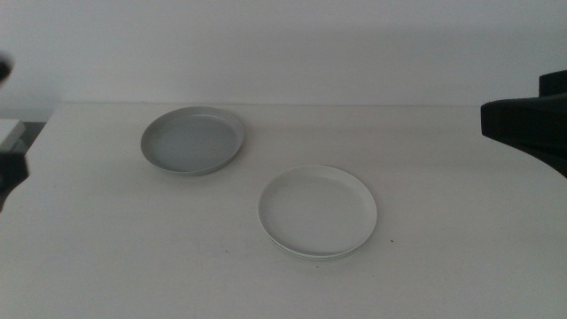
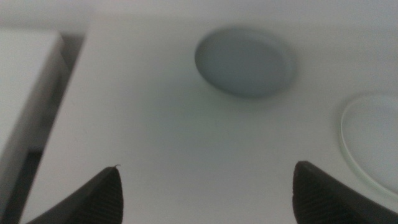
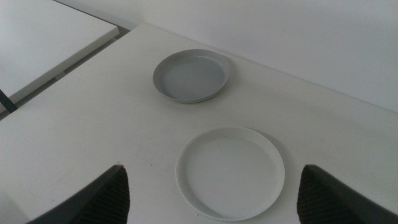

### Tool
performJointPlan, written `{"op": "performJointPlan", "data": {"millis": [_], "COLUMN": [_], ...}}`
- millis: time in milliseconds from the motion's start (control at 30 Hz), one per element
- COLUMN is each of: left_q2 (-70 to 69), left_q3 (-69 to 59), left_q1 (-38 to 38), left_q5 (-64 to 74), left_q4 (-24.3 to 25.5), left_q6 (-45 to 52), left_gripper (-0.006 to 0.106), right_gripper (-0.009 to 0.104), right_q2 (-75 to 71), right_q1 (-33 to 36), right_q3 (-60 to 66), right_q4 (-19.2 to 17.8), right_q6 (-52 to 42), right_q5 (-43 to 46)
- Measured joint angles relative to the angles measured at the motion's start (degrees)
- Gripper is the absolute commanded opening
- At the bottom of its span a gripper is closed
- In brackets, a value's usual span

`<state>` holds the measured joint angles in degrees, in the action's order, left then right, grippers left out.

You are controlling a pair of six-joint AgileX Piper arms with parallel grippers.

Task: Stack the three bowls on top of each other.

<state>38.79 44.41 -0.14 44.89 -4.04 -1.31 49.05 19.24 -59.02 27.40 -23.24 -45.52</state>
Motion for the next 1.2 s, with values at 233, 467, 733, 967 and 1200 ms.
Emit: {"op": "performJointPlan", "data": {"millis": [233, 467, 733, 967, 1200], "left_q2": [15.55, 30.09, 50.5, 68.35, 81.75], "left_q3": [8.56, 13.2, 32.51, 48.38, 57.44], "left_q1": [0.0, 0.08, 0.14, 0.08, 0.83], "left_q5": [0.84, -4.82, 2.57, 5.56, 5.68], "left_q4": [-0.75, -0.71, -4.31, -6.05, -6.42], "left_q6": [0.0, -0.84, 3.4, 5.34, 5.79], "left_gripper": [0.094, 0.094, 0.094, 0.094, 0.094], "right_gripper": [0.093, 0.093, 0.093, 0.093, 0.093], "right_q2": [0.0, 0.0, 0.0, 0.0, 0.0], "right_q1": [0.0, 0.0, 0.0, 0.0, 0.0], "right_q3": [0.0, 0.0, 0.0, 0.0, 0.0], "right_q4": [0.0, 0.0, 0.0, 0.08, 0.08], "right_q6": [0.0, 0.0, 0.0, 0.0, 0.0], "right_q5": [0.0, 0.0, 0.0, 0.0, 0.0]}}
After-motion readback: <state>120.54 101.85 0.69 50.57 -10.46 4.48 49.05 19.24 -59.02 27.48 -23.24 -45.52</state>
